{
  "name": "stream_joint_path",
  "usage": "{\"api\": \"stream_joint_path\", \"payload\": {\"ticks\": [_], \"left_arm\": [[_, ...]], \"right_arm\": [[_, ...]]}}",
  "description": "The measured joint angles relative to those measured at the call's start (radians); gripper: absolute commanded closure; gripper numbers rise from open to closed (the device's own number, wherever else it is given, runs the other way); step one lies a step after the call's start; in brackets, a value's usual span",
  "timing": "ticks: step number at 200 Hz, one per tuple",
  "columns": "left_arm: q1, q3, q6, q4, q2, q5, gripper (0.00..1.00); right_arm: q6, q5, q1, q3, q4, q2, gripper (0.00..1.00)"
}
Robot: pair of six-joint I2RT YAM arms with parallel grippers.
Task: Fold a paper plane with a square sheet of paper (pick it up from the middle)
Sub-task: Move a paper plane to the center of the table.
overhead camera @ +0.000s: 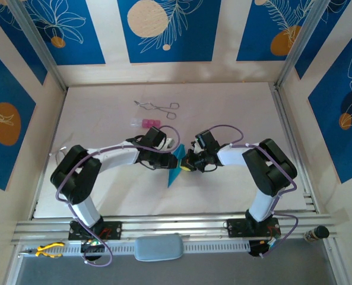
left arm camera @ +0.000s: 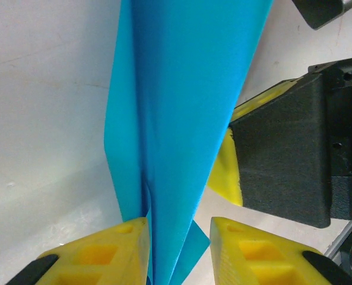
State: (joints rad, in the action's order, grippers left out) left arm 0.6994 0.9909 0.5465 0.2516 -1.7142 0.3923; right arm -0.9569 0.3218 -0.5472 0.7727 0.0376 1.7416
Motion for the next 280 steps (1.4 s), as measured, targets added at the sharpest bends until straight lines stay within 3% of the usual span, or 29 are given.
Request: {"api": "stream_joint_path", "payload": {"ticks": [89, 179, 280], "left_arm": [[0.011, 0.005, -0.034, -0.027, 0.061, -0.019, 0.55], [0.015, 0.008, -0.03, -0.076, 0.082, -0.01, 0.64], [0.017, 0.011, -0.029, -0.113, 0.004, 0.051, 0.61]], "right_arm": [[0.0, 0.0, 0.0, 0.0, 0.0, 0.0, 0.96], [0.0, 0.0, 0.0, 0.0, 0.0, 0.0, 0.96], [0.001, 0.0, 0.0, 0.0, -0.001, 0.0, 0.96]]}}
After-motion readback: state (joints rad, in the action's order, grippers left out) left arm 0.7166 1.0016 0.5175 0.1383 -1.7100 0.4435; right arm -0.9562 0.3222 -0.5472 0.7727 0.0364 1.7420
